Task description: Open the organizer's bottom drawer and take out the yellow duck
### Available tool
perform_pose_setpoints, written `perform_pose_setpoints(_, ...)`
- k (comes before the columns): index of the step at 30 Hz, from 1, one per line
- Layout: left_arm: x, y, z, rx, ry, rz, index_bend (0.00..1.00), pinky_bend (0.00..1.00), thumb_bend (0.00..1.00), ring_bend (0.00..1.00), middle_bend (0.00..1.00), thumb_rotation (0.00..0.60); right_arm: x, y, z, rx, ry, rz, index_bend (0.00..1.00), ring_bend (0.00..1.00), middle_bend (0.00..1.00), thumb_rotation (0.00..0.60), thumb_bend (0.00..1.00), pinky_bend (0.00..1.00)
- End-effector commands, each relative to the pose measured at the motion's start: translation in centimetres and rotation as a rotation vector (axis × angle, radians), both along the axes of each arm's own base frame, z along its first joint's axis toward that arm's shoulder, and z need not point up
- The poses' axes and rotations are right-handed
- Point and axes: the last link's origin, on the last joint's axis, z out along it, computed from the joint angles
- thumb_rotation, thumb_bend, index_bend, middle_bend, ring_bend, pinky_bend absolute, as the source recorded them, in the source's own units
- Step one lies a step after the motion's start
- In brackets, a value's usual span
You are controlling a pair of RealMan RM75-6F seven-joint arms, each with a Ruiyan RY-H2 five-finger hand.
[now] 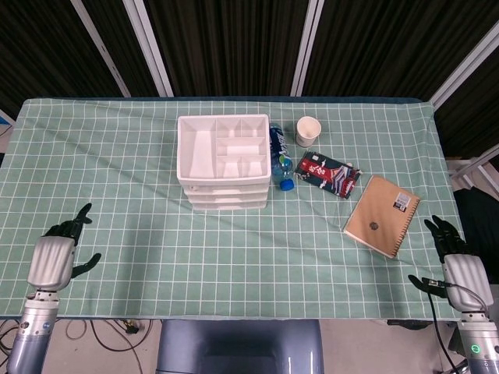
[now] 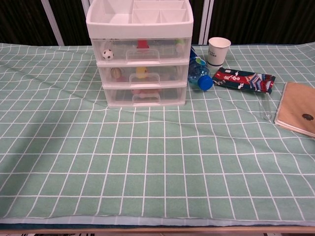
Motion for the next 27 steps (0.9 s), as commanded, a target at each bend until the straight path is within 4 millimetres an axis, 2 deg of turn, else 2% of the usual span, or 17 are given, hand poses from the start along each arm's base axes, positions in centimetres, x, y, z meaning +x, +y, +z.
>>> perform_pose_setpoints(1,2.4,1.4,-1.2,-0.054,-0.1,-0.008,0.0,0.94,0.35,0.83,0.8,0.6,0.0,0.0,0.0,0.001,-0.003,-0.001,0.0,0.0,0.0,0.6,0.0,0.22)
perform_pose_setpoints(4,4.4,2.3,-2.5,-0.126,-0.184,0.007,0.0,1.0,0.4,0.91,0.89,0.6,0.0,0.0,0.0,0.002,-0.006,-0.004,0.0,0.0,0.0,0.6,0.0,0.22)
perform_pose_setpoints(8,7.0,2.9,-4.8,-0.254,-0.288,0.043,0.01,1.0,0.44,0.97,0.95,0.6,-0.1,0.0,0.0,0.005,-0.013,-0.012,0.0,0.0,0.0,0.6,0.0,0.22)
perform_pose_setpoints(20,12.3,4.5,-10.6,-0.508,-0.573,0.179,0.01,1.0,0.45,1.0,0.99,0.6,-0.2,-0.1,0.1,0.011,-0.039,-0.03,0.0,0.0,0.0,0.6,0.02,0.22)
perform_pose_setpoints(27,14.6,5.4,-13.0,-0.599,-0.701,0.235,0.01,1.0,0.46,1.0,0.99,0.6,-0.3,-0.2,0.1,0.015,-0.056,-0.04,0.0,0.0,0.0,0.6,0.02,0.22)
